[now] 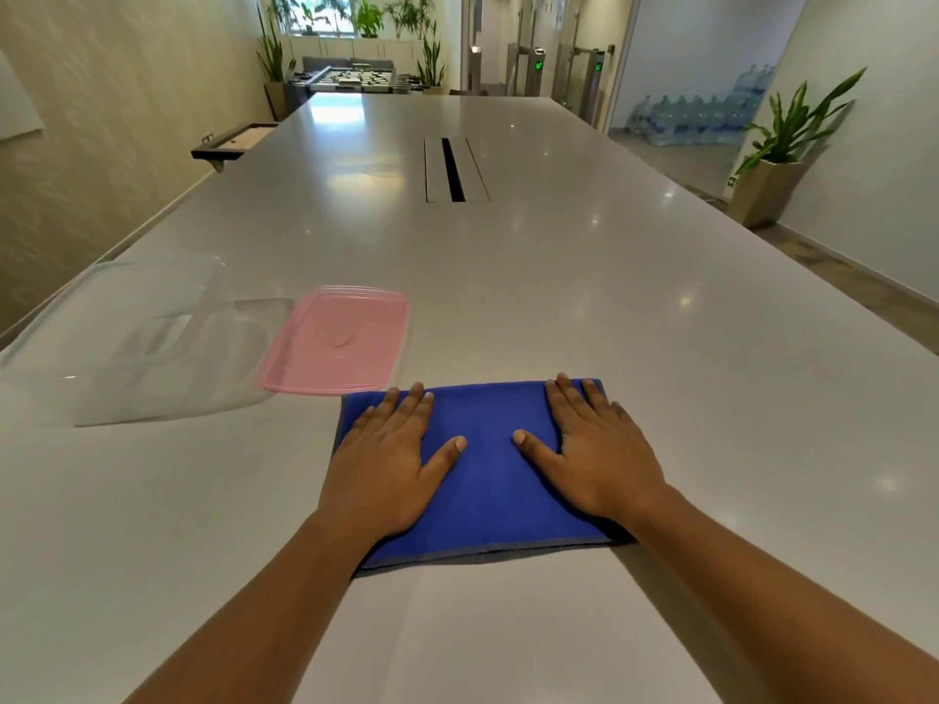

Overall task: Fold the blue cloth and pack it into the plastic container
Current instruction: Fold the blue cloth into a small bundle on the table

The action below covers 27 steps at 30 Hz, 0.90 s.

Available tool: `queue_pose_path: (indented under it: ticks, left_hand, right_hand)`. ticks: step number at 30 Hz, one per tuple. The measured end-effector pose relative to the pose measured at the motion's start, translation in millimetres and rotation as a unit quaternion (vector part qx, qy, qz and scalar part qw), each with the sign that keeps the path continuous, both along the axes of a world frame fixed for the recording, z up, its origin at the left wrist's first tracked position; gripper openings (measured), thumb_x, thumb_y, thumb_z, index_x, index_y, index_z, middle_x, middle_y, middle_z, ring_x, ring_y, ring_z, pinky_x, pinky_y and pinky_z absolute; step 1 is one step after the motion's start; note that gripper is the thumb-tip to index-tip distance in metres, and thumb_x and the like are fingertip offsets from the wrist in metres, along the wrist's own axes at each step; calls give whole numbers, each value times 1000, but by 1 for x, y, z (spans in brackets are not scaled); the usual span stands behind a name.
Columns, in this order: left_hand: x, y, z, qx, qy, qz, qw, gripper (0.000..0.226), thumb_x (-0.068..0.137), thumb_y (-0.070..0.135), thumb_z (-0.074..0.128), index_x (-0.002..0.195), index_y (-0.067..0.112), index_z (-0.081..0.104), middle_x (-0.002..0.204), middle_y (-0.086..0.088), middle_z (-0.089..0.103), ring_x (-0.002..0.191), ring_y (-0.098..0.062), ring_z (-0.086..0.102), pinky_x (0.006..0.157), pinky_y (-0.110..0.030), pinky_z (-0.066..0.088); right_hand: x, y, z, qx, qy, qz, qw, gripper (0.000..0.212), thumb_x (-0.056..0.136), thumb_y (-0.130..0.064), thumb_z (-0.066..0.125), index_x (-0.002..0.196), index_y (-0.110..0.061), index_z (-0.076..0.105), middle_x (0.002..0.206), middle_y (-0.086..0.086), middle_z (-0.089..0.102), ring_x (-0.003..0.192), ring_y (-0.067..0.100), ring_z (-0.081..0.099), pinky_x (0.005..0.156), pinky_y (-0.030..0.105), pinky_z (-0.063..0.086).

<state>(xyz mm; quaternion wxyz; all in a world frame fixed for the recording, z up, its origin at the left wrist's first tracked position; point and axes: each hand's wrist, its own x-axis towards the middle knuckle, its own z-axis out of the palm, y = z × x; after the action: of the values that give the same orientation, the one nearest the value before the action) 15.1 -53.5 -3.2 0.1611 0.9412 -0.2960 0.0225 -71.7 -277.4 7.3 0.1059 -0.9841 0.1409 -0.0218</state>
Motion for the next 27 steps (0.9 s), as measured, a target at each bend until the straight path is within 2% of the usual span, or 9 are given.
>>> queue_pose_path:
  ticks: [4, 15, 20, 23, 24, 25, 26, 27]
  left_hand:
    - [-1, -1, 1, 5, 1, 2, 1000, 86, 82, 76, 7, 153, 26, 14, 161, 10, 10, 147, -12, 7, 118, -35, 8]
    - [-19, 0, 1, 5, 4, 31, 1000, 84, 85, 75, 12, 153, 25, 10, 162, 8, 5, 148, -14, 3, 120, -36, 7]
    - [-26, 23, 4, 5, 19, 41, 999, 86, 86, 74, 21, 153, 22, 10, 162, 6, 5, 148, -12, 2, 119, -34, 5]
    - [-28, 50, 5, 7, 26, 78, 997, 86, 86, 74, 22, 153, 23, 9, 162, 7, 4, 148, -12, 2, 119, -35, 6]
    - [-29, 59, 4, 2, 28, 86, 996, 86, 85, 74, 21, 153, 23, 9, 162, 7, 5, 148, -13, 3, 119, -35, 7]
    - [-31, 66, 3, -5, 30, 91, 995, 85, 85, 74, 20, 153, 24, 9, 162, 8, 5, 148, -13, 4, 119, -34, 7]
    - [-34, 72, 1, -16, 29, 94, 995, 84, 85, 75, 19, 153, 26, 9, 162, 9, 7, 148, -12, 5, 119, -33, 6]
    - [-37, 76, 0, -26, 25, 96, 995, 84, 85, 75, 17, 153, 27, 11, 161, 10, 9, 147, -11, 7, 119, -31, 5]
  right_hand:
    - [-3, -10, -2, 6, -3, -16, 1000, 97, 79, -82, 8, 156, -24, 7, 165, -6, 6, 151, 18, -1, 122, 37, 7]
    - [-6, -10, -1, -3, -4, 5, 1000, 98, 78, -83, 7, 156, -25, 6, 165, -7, 6, 151, 17, 0, 121, 38, 8]
    - [-11, -11, 6, 17, -15, 27, 999, 91, 84, -78, 19, 156, -23, 12, 165, -4, 11, 151, 18, 6, 121, 38, 11]
    - [-16, -12, 12, 45, -20, 14, 999, 89, 86, -73, 33, 155, -18, 19, 163, 1, 20, 148, 21, 21, 117, 37, 22]
    - [-19, -14, 16, 49, -25, -9, 998, 87, 85, -72, 39, 152, -17, 27, 159, 3, 31, 142, 24, 34, 111, 38, 33]
    - [-21, -15, 20, 40, -33, -38, 998, 81, 83, -71, 43, 144, -18, 39, 147, 4, 48, 128, 26, 50, 99, 39, 44]
    - [-23, -17, 24, 19, -40, -66, 997, 71, 80, -72, 45, 129, -20, 50, 126, 2, 63, 106, 26, 61, 83, 39, 51]
    - [-25, -17, 29, -9, -37, -90, 995, 64, 77, -74, 45, 111, -21, 55, 101, -1, 67, 85, 23, 63, 69, 37, 52]
